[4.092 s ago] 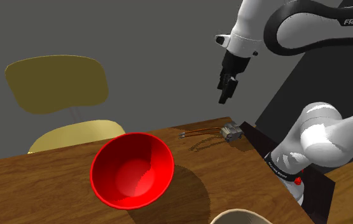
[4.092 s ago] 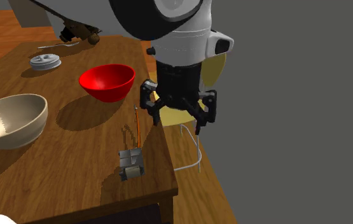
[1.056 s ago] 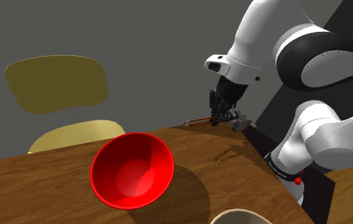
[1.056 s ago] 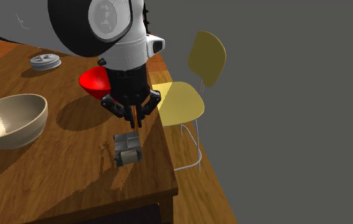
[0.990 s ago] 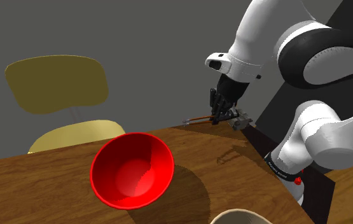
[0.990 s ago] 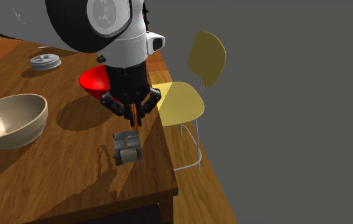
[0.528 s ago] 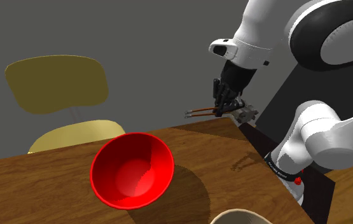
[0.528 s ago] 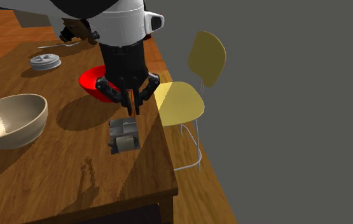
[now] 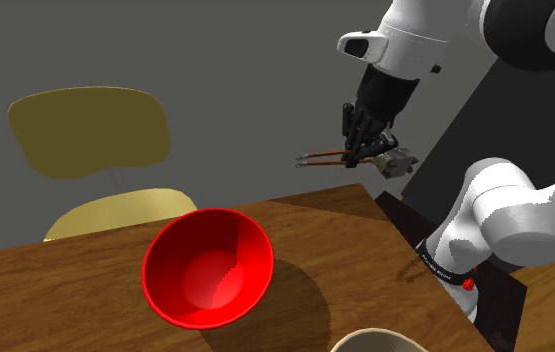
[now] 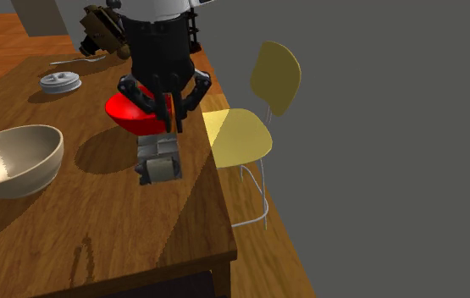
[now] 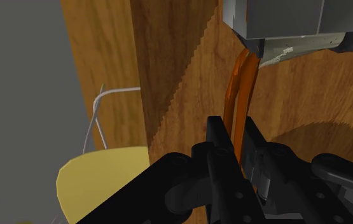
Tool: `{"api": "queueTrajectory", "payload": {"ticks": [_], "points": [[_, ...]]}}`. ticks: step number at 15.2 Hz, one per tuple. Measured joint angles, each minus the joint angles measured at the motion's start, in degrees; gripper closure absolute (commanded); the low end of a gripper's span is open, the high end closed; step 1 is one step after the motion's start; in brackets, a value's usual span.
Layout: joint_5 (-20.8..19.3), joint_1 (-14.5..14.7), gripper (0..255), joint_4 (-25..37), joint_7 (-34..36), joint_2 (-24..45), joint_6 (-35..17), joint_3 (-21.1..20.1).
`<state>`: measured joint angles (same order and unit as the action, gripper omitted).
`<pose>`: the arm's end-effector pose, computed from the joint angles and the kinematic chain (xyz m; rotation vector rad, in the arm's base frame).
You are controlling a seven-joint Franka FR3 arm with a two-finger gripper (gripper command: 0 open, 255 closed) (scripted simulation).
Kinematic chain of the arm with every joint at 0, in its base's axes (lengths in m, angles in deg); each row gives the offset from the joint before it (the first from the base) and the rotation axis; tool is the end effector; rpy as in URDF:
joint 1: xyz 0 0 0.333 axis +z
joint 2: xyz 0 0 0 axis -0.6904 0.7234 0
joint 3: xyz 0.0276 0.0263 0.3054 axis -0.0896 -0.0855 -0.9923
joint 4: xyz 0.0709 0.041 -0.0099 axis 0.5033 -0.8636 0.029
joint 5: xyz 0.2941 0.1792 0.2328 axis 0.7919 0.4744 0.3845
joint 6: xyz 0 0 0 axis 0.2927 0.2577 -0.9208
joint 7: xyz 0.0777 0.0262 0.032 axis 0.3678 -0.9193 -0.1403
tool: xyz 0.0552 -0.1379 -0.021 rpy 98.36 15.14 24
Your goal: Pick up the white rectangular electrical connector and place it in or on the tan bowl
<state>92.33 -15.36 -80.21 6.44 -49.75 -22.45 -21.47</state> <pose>0.2822 0.2320 0.4920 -2.6319 -1.6233 -0.0712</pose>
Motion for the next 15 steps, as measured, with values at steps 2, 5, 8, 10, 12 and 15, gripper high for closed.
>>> {"api": "queueTrajectory", "payload": {"ticks": [2,5,8,10,12,15], "points": [[-0.12,-0.06,255,1.27,0.04,0.12,1.16,0.12],[1.45,1.12,255,1.29,2.8,-0.72,1.73,-2.3],[3.84,2.81,255,1.72,6.93,-1.44,2.34,-5.92],[5.34,3.82,255,2.02,9.54,-1.7,2.5,-8.25],[6.85,4.73,255,2.7,12.3,-1.17,2.19,-10.85],[9.06,6.07,255,4.58,16.8,-0.57,2.57,-14.84]]}}
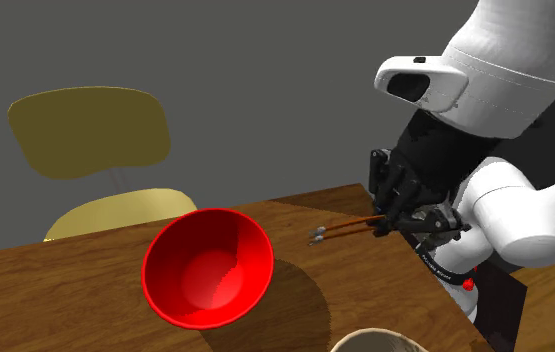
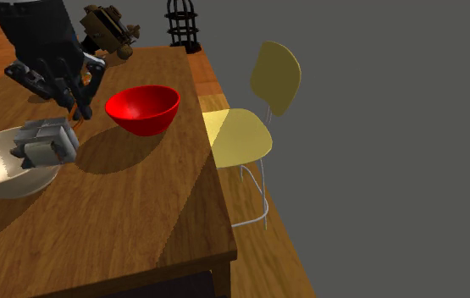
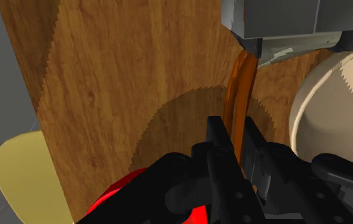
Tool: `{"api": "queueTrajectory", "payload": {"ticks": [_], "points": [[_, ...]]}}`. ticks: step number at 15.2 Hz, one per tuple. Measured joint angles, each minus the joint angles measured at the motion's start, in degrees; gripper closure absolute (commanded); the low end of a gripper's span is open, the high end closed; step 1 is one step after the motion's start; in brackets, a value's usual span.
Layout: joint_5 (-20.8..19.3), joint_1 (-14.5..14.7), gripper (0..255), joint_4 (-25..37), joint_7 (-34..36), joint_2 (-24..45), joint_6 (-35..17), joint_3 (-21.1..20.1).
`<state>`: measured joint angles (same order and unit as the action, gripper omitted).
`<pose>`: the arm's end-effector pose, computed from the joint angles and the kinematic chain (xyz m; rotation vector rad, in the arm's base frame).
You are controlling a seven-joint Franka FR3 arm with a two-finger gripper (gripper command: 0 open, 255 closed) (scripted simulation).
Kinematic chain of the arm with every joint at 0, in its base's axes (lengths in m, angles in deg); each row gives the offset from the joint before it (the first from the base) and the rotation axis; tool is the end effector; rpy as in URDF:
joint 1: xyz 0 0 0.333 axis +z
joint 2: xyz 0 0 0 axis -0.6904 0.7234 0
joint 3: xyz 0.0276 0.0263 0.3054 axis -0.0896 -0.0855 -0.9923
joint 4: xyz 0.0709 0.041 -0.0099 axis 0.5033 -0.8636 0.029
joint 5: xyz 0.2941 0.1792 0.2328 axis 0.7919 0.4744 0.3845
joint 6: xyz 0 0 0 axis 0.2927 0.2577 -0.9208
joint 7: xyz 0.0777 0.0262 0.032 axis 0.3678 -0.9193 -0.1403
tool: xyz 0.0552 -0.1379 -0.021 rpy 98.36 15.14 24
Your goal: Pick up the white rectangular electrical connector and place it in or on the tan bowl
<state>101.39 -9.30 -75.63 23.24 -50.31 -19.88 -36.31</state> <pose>0.1613 0.3459 0.5086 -2.6311 -1.6251 -0.0718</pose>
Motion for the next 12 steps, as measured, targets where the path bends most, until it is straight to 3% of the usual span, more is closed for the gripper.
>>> {"api": "queueTrajectory", "payload": {"ticks": [7,12], "points": [[4.03,1.91,255,4.86,10.01,3.13,-0.6,-9.32],[5.0,1.26,255,11.22,17.58,8.28,-1.49,-16.93]]}}
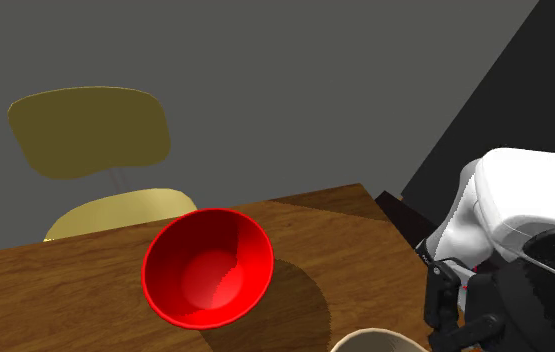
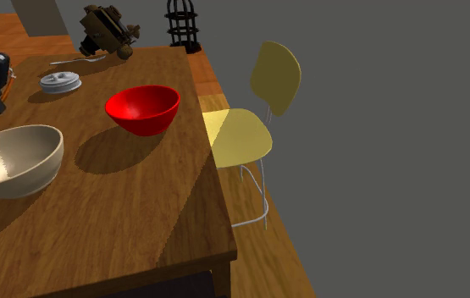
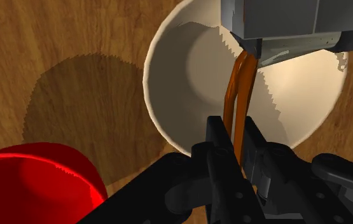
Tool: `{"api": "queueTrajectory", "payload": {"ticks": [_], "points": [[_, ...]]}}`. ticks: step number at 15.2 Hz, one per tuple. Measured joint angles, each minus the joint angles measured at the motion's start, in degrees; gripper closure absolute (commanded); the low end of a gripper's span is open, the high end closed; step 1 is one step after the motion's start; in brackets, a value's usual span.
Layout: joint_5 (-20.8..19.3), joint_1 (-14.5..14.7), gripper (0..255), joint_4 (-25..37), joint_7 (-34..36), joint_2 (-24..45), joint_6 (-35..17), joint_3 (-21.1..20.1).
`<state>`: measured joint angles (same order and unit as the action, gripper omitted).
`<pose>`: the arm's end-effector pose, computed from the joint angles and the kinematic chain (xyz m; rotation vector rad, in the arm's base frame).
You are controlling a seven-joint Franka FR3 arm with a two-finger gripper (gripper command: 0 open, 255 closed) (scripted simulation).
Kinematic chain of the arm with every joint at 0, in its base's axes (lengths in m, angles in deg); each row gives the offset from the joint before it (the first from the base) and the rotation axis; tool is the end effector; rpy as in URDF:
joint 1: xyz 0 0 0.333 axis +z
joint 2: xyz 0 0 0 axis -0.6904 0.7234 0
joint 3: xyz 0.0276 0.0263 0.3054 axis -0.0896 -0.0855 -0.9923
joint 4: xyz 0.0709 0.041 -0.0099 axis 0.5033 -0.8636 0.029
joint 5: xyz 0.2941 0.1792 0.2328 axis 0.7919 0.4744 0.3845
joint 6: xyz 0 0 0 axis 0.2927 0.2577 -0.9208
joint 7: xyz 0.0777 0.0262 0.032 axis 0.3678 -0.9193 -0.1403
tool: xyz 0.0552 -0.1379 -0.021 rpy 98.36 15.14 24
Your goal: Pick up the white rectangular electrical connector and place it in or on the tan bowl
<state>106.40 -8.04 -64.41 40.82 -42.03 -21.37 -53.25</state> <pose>0.0349 0.4546 0.5102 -2.6321 -1.6254 -0.0714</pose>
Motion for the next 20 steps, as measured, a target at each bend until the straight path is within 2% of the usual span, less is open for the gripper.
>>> {"api": "queueTrajectory", "payload": {"ticks": [3,14,20], "points": [[0.42,-0.15,255,-0.66,1.19,1.01,-2.06,-1.96],[2.18,0.17,255,-8.11,0.87,1.81,-10.54,-5.12],[2.37,0.23,255,-8.75,0.84,1.85,-11.35,-5.38]]}}
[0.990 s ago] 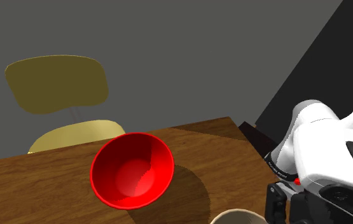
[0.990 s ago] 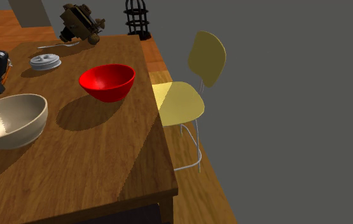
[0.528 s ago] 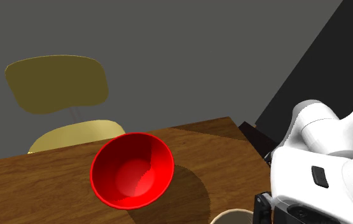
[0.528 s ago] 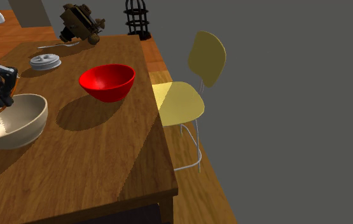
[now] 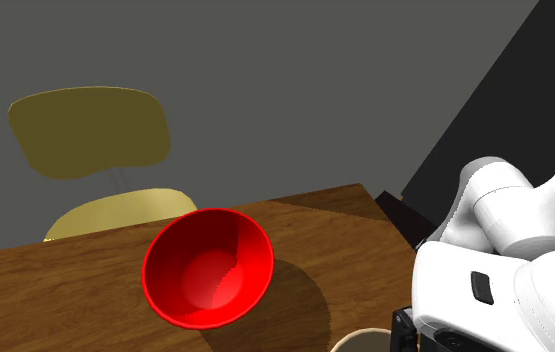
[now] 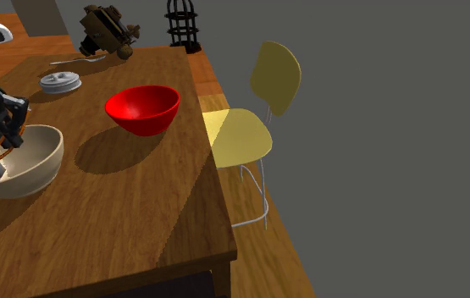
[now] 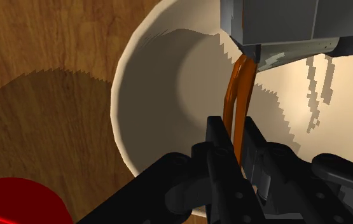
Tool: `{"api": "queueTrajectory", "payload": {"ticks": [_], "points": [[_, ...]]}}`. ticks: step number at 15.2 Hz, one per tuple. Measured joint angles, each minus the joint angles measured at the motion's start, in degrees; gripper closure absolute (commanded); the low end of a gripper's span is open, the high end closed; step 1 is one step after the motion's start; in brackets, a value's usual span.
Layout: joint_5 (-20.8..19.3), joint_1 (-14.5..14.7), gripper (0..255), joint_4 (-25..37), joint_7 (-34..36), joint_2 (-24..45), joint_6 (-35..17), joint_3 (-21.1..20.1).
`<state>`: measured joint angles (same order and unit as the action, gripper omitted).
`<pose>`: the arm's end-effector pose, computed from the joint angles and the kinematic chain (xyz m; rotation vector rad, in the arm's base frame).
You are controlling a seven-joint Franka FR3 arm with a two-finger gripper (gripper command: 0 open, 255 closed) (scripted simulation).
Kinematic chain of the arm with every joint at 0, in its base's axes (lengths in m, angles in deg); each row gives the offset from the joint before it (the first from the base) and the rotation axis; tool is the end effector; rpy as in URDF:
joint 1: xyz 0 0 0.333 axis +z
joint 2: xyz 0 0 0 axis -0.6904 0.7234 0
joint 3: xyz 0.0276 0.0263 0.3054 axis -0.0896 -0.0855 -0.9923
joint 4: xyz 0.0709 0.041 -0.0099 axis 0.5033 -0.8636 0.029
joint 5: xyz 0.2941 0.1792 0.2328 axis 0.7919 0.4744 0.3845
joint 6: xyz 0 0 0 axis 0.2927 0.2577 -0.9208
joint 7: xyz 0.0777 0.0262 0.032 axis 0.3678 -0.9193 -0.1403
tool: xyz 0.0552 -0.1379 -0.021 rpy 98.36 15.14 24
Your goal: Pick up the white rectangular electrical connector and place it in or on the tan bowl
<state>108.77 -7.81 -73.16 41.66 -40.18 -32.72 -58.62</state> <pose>0.0248 0.4637 0.4290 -2.6313 -1.6222 -0.0721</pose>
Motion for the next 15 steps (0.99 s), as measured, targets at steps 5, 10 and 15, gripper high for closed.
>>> {"api": "queueTrajectory", "payload": {"ticks": [5,10,15], "points": [[0.0,0.01,0,-0.04,0.01,0.02,0.02,-0.03],[-0.32,0.17,0,1.72,0.18,-0.62,2.39,0.9],[-1.26,0.07,0,5.65,0.23,-1.28,7.18,2.86]]}}
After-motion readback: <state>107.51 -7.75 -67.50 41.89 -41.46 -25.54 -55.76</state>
